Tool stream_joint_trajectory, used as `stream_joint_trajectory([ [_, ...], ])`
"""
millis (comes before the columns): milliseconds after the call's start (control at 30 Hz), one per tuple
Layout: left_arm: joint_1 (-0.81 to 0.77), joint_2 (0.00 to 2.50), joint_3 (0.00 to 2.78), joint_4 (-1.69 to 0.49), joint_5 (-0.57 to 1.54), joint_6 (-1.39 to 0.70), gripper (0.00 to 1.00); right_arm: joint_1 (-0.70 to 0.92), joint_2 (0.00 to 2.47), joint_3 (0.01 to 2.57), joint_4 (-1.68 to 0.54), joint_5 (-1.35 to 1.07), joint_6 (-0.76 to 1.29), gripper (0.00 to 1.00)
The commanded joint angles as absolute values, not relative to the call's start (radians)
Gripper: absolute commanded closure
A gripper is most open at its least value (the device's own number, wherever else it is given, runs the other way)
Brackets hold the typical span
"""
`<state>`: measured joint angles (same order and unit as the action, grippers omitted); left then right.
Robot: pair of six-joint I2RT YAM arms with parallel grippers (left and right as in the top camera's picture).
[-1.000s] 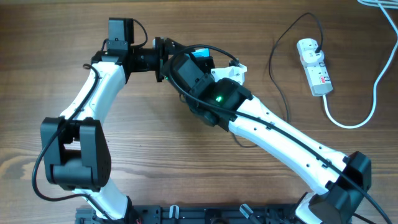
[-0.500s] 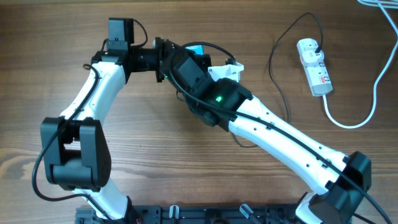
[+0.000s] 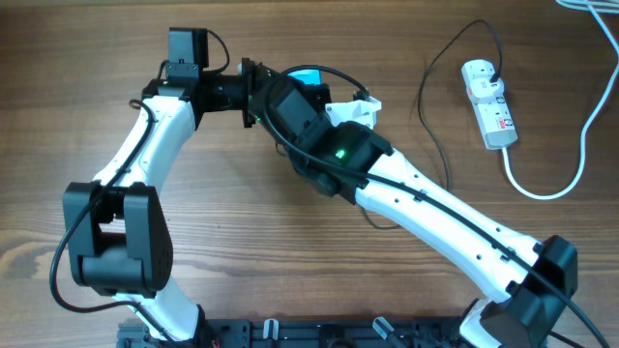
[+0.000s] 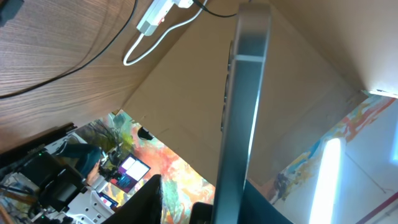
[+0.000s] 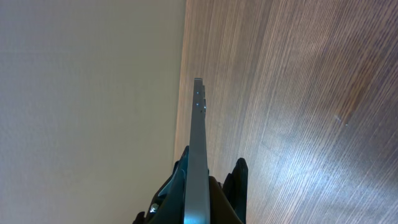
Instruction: Plug charger to phone and switch on socket
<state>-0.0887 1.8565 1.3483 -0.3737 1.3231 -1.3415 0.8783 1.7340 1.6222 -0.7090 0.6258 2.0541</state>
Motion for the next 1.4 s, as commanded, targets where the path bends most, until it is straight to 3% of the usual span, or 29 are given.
stream_joint_trajectory([
  [0, -0.080, 1.827, 1.352, -0.373, 1.346, -1.344, 0.65, 0.876, 1.741, 1.629, -0.704, 0.643, 2.072, 0.95],
  [633, -0.080, 1.827, 1.352, -0.373, 1.365, -1.344, 0.80, 0.876, 1.741, 1.629, -0.704, 0.605, 2.072, 0.95],
  [800, -0.080, 1.827, 1.352, -0.373, 1.364, -1.344, 0.89, 0.876, 1.741, 1.629, -0.704, 0.604, 2.070, 0.94],
  [867, -0.080, 1.827, 1.352, -0.373, 1.364, -1.344, 0.93, 0.876, 1.741, 1.629, -0.704, 0.604, 2.070, 0.84],
  [967, -0.080, 1.827, 1.352, -0.373, 1.364, -1.344, 0.96, 0.876, 1.741, 1.629, -0.704, 0.605, 2.061, 0.46],
  [1000, -0.080, 1.827, 1.352, -0.373, 1.364, -1.344, 0.96, 0.876, 1.741, 1.629, -0.702, 0.606, 2.033, 0.40],
  [1100, -0.080, 1.827, 1.352, -0.373, 1.327, -1.343, 0.96, 0.876, 1.725, 1.629, -0.696, 0.645, 1.911, 0.32],
  [1167, -0.069, 1.827, 1.352, -0.373, 1.250, -1.338, 0.96, 0.876, 1.698, 1.629, -0.696, 0.713, 1.813, 0.18],
  [1267, -0.031, 1.827, 1.352, -0.373, 1.153, -1.247, 0.96, 0.876, 1.636, 1.629, -0.698, 0.860, 1.429, 0.09],
  [1367, 0.001, 1.827, 1.352, -0.381, 1.093, -1.051, 0.96, 0.855, 1.623, 1.629, -0.727, 0.822, 0.939, 0.01],
])
